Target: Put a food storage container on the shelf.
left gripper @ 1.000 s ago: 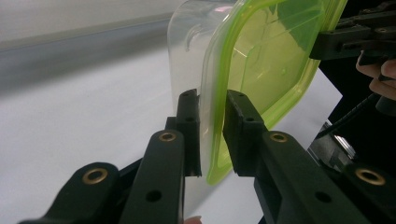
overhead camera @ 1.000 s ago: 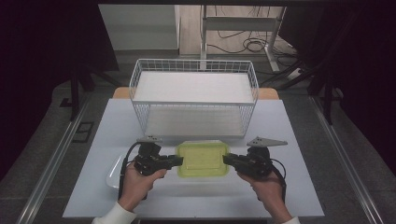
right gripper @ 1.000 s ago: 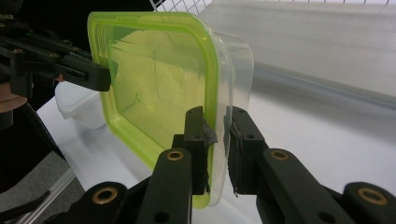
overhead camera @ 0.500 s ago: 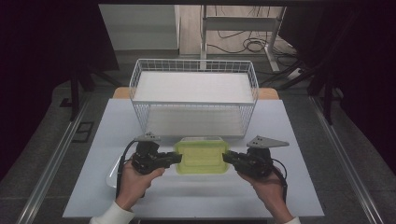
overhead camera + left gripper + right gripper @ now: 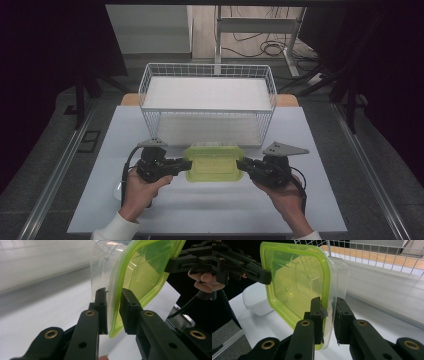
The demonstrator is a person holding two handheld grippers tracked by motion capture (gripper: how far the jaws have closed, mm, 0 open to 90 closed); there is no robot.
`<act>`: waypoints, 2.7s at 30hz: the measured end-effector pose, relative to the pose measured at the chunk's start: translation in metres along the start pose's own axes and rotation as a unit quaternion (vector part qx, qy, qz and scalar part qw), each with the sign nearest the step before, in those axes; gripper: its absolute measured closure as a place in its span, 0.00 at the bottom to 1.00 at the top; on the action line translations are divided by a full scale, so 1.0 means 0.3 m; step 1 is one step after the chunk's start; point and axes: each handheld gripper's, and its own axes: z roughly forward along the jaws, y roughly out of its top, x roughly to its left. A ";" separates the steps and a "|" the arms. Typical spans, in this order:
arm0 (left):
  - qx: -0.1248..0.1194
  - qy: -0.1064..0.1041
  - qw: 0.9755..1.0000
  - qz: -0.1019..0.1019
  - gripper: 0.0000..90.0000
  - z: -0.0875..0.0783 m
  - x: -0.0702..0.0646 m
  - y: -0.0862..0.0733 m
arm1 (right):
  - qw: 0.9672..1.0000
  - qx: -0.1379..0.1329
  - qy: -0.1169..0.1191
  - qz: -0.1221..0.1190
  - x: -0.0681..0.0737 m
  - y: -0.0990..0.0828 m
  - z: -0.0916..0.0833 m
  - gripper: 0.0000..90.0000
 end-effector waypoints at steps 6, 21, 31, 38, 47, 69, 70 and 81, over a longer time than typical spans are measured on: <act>-0.010 0.002 1.000 0.007 0.87 -0.027 -0.001 0.033 | 1.000 -0.008 -0.002 -0.010 0.007 0.034 -0.001 0.87; -0.028 -0.008 0.999 0.016 0.87 -0.059 0.003 0.124 | 0.999 -0.032 -0.004 -0.017 -0.007 0.104 -0.012 0.87; -0.036 -0.011 0.999 0.028 0.87 -0.066 -0.005 0.182 | 0.999 -0.044 -0.009 -0.019 -0.022 0.150 -0.035 0.87; -0.040 -0.016 0.999 0.034 0.87 -0.076 -0.004 0.234 | 0.998 -0.053 -0.015 -0.025 -0.028 0.189 -0.046 0.87; -0.047 -0.015 0.998 0.042 0.87 -0.086 0.003 0.287 | 0.998 -0.063 -0.016 -0.027 -0.046 0.237 -0.046 0.87; -0.057 -0.024 0.997 0.047 0.87 -0.084 0.041 0.413 | 0.997 -0.070 -0.019 -0.023 -0.097 0.351 -0.042 0.87; -0.057 -0.025 0.997 0.045 0.87 -0.082 0.044 0.418 | 0.997 -0.071 -0.019 -0.022 -0.099 0.356 -0.041 0.87; -0.058 -0.029 0.997 0.041 0.88 -0.077 0.073 0.466 | 0.997 -0.067 -0.017 -0.017 -0.126 0.407 -0.027 0.87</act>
